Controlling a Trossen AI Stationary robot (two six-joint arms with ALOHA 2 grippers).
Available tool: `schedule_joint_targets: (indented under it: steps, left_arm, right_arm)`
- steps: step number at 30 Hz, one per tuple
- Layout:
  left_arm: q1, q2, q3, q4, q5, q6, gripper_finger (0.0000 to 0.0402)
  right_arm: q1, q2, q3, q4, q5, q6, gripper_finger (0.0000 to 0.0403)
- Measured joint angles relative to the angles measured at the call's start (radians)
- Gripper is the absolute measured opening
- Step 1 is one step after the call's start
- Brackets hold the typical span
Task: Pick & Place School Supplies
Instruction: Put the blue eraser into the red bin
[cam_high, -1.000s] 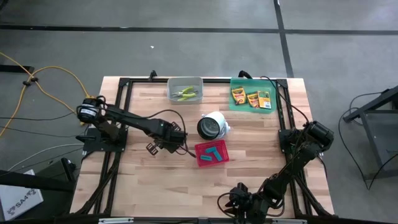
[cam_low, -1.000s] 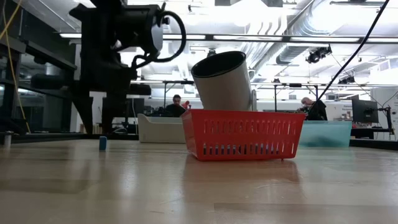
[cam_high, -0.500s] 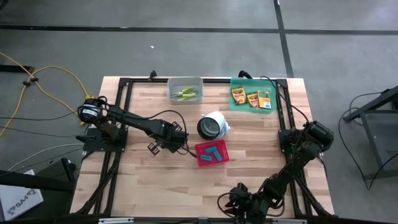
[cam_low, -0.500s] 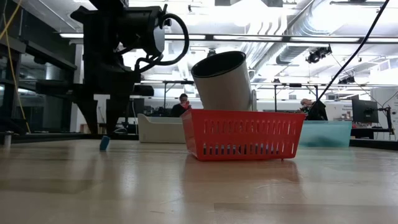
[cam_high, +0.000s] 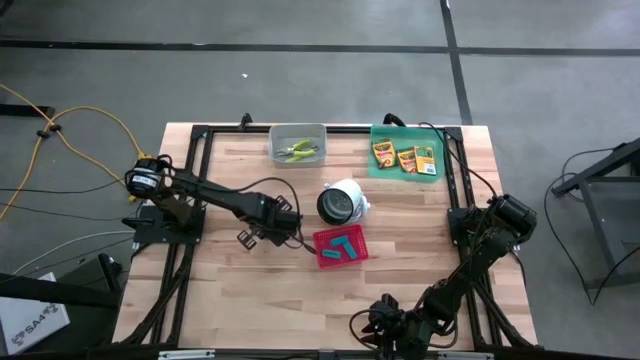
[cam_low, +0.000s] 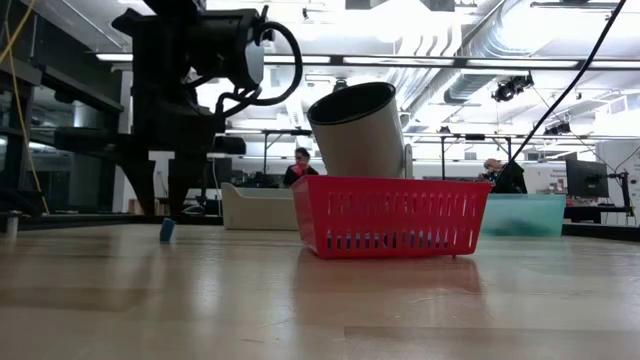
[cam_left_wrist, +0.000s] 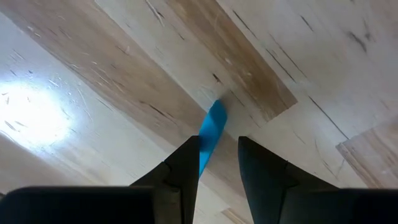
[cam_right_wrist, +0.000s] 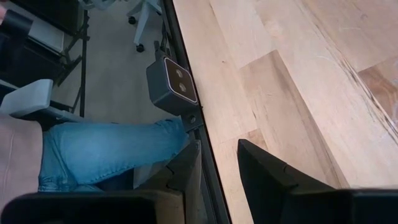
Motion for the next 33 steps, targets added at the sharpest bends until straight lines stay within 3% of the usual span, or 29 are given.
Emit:
schedule_joint_targets:
  steps: [21,33]
  left_arm:
    - [-0.039,-0.016,0.000,-0.006,-0.037,-0.031,0.0102]
    - [0.001,-0.016,0.000,-0.004,-0.019,0.002,0.0102]
  right_arm:
    - [0.000,0.000,0.000,0.000,0.000,-0.002,0.0097]
    - [0.000,0.000,0.000,0.000,0.000,0.000,0.0097]
